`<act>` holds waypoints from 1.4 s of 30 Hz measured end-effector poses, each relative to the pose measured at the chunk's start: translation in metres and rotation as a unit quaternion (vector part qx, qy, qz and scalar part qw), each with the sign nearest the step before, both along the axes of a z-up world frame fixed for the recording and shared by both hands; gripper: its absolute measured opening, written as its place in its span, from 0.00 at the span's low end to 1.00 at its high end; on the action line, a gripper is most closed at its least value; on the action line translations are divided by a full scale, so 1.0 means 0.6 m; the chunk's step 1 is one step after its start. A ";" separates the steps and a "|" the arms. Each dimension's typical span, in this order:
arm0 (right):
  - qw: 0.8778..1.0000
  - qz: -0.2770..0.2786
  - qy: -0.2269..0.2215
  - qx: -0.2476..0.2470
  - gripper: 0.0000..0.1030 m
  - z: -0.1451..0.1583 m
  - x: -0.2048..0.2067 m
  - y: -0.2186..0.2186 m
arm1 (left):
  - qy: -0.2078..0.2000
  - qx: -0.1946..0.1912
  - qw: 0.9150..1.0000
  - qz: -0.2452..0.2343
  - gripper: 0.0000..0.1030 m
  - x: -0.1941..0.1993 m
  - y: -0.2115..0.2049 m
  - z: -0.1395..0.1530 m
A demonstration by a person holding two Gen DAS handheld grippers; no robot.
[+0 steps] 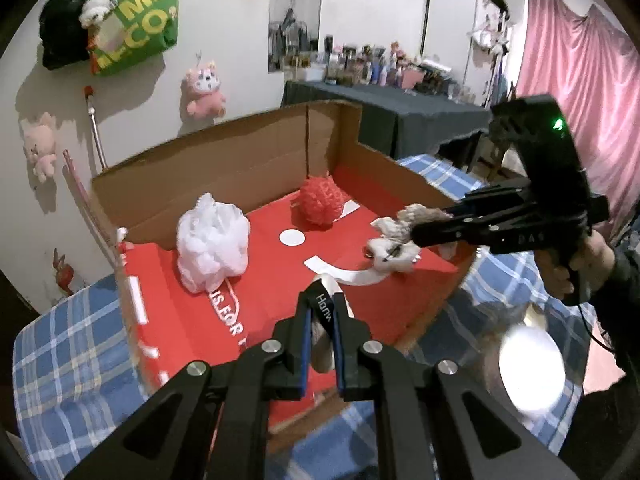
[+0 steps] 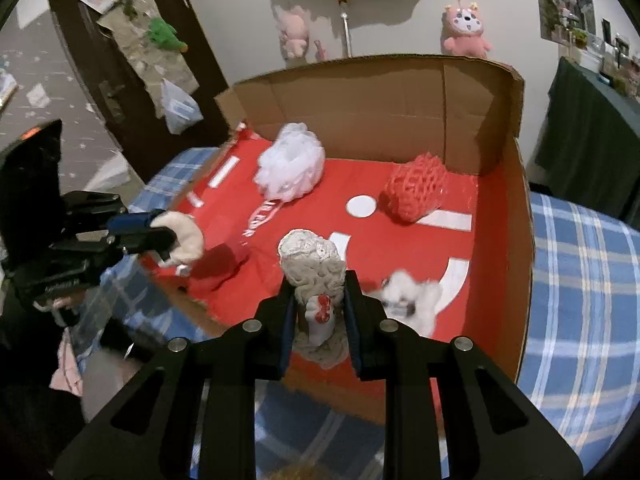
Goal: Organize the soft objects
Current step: 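Carry the powder puff and scrunchie over the red-lined box, then open both tools to drop the powder puff and scrunchie into the box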
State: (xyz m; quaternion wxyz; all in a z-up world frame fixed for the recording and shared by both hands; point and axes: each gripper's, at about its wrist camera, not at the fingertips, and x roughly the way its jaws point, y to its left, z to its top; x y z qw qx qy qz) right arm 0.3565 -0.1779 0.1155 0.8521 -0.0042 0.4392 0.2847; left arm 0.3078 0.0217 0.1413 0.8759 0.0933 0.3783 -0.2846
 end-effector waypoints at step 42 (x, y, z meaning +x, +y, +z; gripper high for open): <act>0.986 -0.032 0.044 -0.159 0.63 -0.083 0.145 0.067 | 0.082 0.076 0.991 0.072 0.45 0.164 -0.036 -0.087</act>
